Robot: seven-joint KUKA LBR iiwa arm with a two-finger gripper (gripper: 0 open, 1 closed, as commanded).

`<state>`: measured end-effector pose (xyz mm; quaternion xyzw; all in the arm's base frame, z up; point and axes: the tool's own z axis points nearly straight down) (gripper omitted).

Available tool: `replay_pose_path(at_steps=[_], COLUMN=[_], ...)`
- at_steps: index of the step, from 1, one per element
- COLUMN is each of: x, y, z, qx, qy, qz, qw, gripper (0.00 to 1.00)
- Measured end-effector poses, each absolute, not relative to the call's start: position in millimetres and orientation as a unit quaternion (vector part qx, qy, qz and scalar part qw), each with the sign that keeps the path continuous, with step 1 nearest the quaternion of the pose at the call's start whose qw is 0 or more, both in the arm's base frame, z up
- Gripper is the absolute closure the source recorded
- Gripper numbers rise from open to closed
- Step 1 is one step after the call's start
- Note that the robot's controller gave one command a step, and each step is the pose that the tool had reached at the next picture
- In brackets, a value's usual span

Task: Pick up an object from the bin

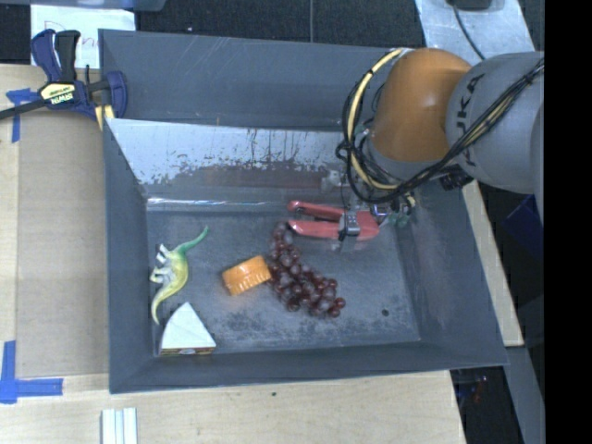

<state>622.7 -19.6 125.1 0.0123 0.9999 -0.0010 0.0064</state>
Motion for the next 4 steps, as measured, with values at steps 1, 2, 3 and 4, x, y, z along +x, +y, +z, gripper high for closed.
replay_pose_path(at_steps=[1,2,3,4], x=[620.6,534.6,534.6,531.3], y=[-46.8,30.8,30.8,29.9], z=[72.0,71.7,72.1,96.4], qx=[0.092,0.105,0.104,0.104], qy=[0.996,0.994,0.994,0.995], qz=[-0.001,0.001,0.001,0.000], qw=[0.006,0.010,0.011,0.006], gripper=[0.00,1.00,1.00,1.00])
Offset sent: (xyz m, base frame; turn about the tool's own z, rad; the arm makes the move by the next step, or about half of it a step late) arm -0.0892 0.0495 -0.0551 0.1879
